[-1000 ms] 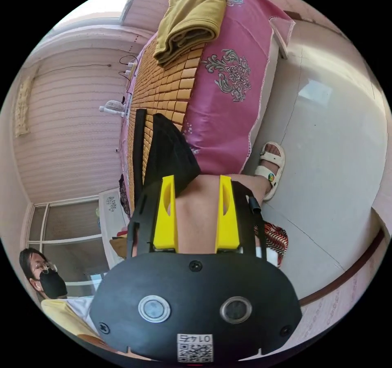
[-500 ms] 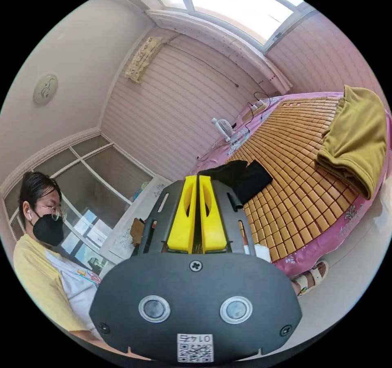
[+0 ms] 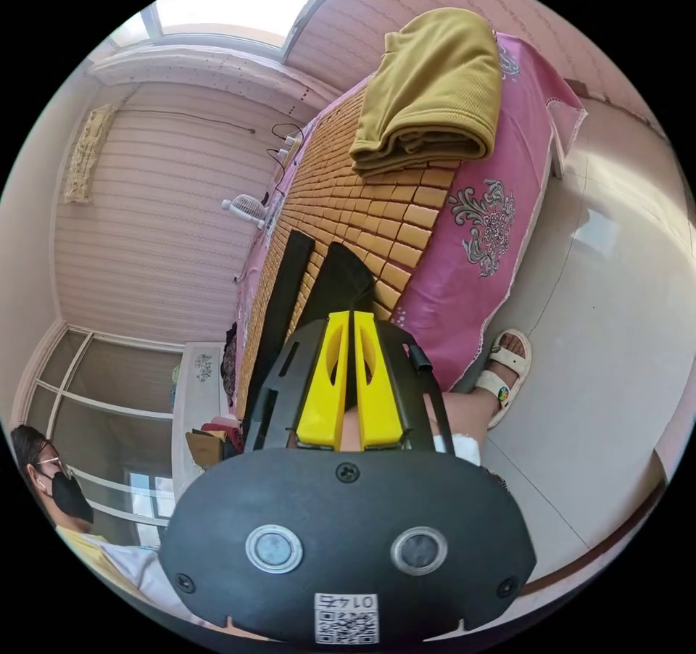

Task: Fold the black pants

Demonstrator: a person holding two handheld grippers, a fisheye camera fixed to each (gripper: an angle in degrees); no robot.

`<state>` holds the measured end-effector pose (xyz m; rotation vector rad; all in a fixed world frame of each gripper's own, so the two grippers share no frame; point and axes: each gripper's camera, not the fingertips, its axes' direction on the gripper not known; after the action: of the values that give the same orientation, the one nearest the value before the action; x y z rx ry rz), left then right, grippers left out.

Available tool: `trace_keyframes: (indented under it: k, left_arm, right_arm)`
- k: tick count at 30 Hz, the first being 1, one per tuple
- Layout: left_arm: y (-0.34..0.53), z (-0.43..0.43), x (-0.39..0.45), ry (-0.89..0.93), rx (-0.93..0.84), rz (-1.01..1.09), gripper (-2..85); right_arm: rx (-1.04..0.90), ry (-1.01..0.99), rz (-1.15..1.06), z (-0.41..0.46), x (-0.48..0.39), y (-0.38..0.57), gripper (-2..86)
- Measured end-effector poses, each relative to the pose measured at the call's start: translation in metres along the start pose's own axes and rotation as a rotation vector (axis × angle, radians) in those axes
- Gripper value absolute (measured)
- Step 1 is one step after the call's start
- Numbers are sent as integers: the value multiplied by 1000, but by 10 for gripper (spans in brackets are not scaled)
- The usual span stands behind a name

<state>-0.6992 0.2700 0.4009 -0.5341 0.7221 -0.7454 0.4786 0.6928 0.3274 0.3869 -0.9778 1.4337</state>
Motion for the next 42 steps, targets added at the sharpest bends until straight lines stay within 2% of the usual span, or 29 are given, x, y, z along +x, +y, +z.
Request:
trace_keyframes:
  k: [3,6,9,11,14,17,21,24,28,35,42]
  left_arm:
    - [2,4,10,-79,-10,105,17]
    - [7,-15,22,-166,34,180,-5]
    - [26,-56,20,-74,181,296,-9]
    - [33,-64,4,-46,174,257,-9]
    - [38,-54,-32,-38,61,137,-10]
    - [47,-61,-51,33,75,78,-10]
    - [56,-84,-54,148,124,115,-10]
    - [61,-94,-55,136,122,138,-10]
    - [64,-83,-69,74,37,92,-10]
    - [84,-95,-73,134,66,84,-10]
    - [92,-125,-35,204,145,212,-10]
  right_arm:
    - [-41,29,-42,0,-16,-4,4]
    - [-61,45,-94,-3,-33,-6,4]
    - [-55,12,-147,-13,-48,-5,3]
    - [-56,36,-176,-19,-52,0,3]
    - [-93,148,-147,-15,-43,9,3]
    - [-99,125,-93,-15,-33,18,3]
    - [-60,42,-102,-29,-37,26,3]
    - [-15,-28,-139,-43,-44,34,3]
    - [-42,64,-86,-43,-34,46,3]
    - [-37,67,-42,-41,-30,69,2]
    - [-12,42,-172,-31,-84,56,2]
